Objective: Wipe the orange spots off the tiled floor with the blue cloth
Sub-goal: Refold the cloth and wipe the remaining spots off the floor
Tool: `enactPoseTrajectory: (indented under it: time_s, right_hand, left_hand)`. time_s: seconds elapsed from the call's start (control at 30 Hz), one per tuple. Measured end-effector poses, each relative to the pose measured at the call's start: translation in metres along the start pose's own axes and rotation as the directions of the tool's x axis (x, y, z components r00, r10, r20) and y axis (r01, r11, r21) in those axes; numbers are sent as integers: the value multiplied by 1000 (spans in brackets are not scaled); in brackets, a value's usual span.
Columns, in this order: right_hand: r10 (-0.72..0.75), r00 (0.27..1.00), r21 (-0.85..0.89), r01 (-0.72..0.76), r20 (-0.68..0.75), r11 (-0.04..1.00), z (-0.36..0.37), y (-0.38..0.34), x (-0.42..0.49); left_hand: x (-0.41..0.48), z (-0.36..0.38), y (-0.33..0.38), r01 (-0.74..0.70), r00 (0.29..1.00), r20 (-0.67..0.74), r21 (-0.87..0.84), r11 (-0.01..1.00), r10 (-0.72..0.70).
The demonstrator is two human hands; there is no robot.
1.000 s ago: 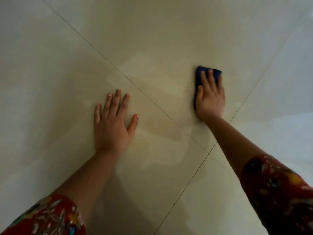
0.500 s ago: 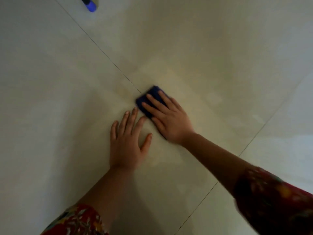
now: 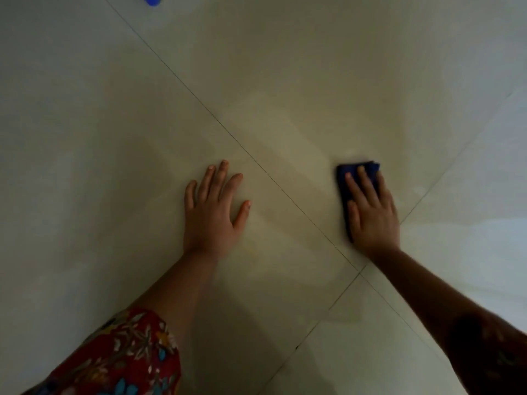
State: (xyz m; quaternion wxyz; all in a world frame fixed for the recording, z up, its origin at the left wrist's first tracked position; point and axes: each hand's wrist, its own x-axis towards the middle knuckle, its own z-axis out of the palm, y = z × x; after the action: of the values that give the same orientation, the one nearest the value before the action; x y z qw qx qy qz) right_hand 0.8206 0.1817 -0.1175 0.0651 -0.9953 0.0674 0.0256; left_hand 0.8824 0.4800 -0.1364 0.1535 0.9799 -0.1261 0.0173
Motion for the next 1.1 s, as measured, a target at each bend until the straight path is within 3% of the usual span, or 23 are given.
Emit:
enactPoseTrajectory:
  time_s: [0.07,0.13,0.2,0.3,0.37,0.43,0.5,0.57,0.6,0.63,0.67,0.73,0.77,0.8,0.83,0.9,0.97,1.03,1.1]
  right_hand:
    - [181,983,10,-181,-40,983,1,-7,26]
    - [128,990,52,-125,-59,991,8,-48,23]
    - [-125,988,45,130,-94,991,22,-95,-20]
    - [-538,841,32,537,59,843,27,-135,-110]
    - [-631,771,74,626,90,776,24,-124,-116]
    - [-499,866,57,496,34,866,24,-107,-81]
    - [-194,981,54,194,-15,979,19,-99,-31]
    - [44,999,64,-44,-3,997,16,-112,7]
    - [75,997,61,-75,4,995,15,-126,15]
    - [31,1000,72,-31,6,997,17,-143,13]
    - [-110,994,62,110,1,992,21,-162,2]
    - [-452,887,9,453,90,891,30,-192,-34]
    - [-535,834,3,540,133,842,31,-192,-43]
    - [-547,826,8,551,139,834,30,-185,-36]
    - [-481,870,24,481,112,876,27,-178,-20]
    - [-212,977,17,212,31,977,21,-165,29]
    - [42,995,16,-44,87,999,13,-168,74]
    - [108,987,28,-112,117,993,11,-198,97]
    - [12,993,63,-19,119,998,18,-244,92]
  left_hand:
    - [-1,1,1,-6,1000,-17,-13,1000,5]
    - [-2,-2,2,-22,998,-53,-62,998,18]
    - [-12,-7,2,-38,993,-113,-123,992,24]
    - [-43,-20,-4,-4,989,-148,-174,985,-22]
    - [-78,-31,-15,28,993,-108,-130,991,-42]
    - [-103,-40,-30,63,996,-64,-90,994,-69]
    - [-119,-48,-49,125,992,-21,-40,991,-126]
    - [-125,-55,-66,199,980,6,2,980,-199]
    - [-124,-56,-70,220,975,12,17,975,-220]
    - [-124,-55,-72,228,973,24,32,973,-229]
    - [-125,-56,-74,241,970,32,36,970,-242]
    - [-125,-56,-81,263,964,38,39,964,-265]
    - [-125,-55,-84,255,965,50,43,966,-257]
    - [-126,-53,-86,242,968,60,43,969,-245]
    - [-128,-54,-90,225,972,59,48,973,-227]
    - [-131,-55,-95,199,977,63,48,979,-201]
    - [-137,-58,-99,199,977,70,40,979,-201]
    - [-145,-60,-104,226,971,76,29,974,-228]
    - [-156,-63,-104,287,955,73,8,958,-287]
